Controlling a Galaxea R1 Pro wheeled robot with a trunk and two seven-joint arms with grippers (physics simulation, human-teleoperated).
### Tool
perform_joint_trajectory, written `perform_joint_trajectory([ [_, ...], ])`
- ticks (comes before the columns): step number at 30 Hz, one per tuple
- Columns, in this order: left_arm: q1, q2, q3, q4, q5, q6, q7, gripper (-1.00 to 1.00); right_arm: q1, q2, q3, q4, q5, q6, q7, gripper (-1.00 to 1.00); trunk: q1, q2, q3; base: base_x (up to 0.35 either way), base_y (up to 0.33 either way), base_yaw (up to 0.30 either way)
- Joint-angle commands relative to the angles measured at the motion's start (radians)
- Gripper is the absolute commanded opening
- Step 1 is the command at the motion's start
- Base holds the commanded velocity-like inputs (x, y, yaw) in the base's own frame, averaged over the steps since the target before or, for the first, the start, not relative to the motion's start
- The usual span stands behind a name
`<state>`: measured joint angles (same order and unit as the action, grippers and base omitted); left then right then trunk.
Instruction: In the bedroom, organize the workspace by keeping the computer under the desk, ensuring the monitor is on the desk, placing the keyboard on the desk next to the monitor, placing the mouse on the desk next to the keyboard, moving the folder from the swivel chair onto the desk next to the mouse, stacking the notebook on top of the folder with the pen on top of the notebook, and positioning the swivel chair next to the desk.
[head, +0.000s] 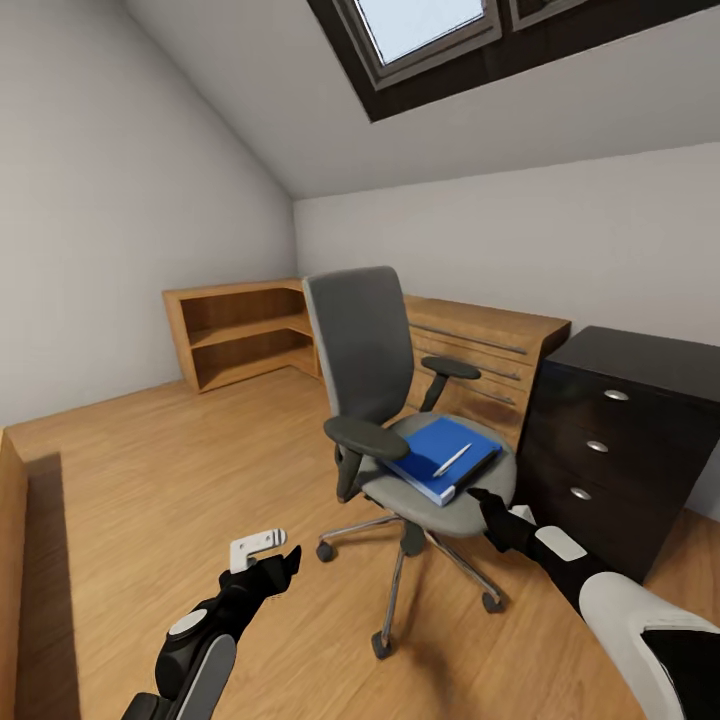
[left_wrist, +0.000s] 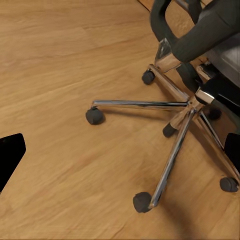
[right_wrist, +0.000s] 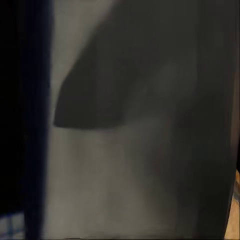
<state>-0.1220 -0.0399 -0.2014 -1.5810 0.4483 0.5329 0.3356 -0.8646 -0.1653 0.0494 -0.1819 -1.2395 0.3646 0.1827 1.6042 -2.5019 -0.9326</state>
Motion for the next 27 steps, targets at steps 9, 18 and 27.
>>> perform_joint_trajectory([
  [9,-0.001,-0.001,-0.001,0.000,0.010,0.002,0.010,1.00,-0.001,0.001,0.010,0.001,-0.006,0.004,0.004,1.00,0.000,0.000,-0.001,0.192,0.000,0.000],
  [18,-0.001,-0.001,-0.006,0.000,0.010,0.002,0.011,1.00,-0.001,0.003,0.012,0.001,-0.006,-0.001,0.004,1.00,0.000,0.000,0.006,0.318,-0.085,0.069],
  [27,-0.001,-0.002,-0.016,0.001,0.010,0.002,0.011,1.00,-0.001,0.010,0.012,0.001,-0.006,-0.003,0.004,1.00,0.000,0.000,0.015,0.105,-0.047,0.204],
])
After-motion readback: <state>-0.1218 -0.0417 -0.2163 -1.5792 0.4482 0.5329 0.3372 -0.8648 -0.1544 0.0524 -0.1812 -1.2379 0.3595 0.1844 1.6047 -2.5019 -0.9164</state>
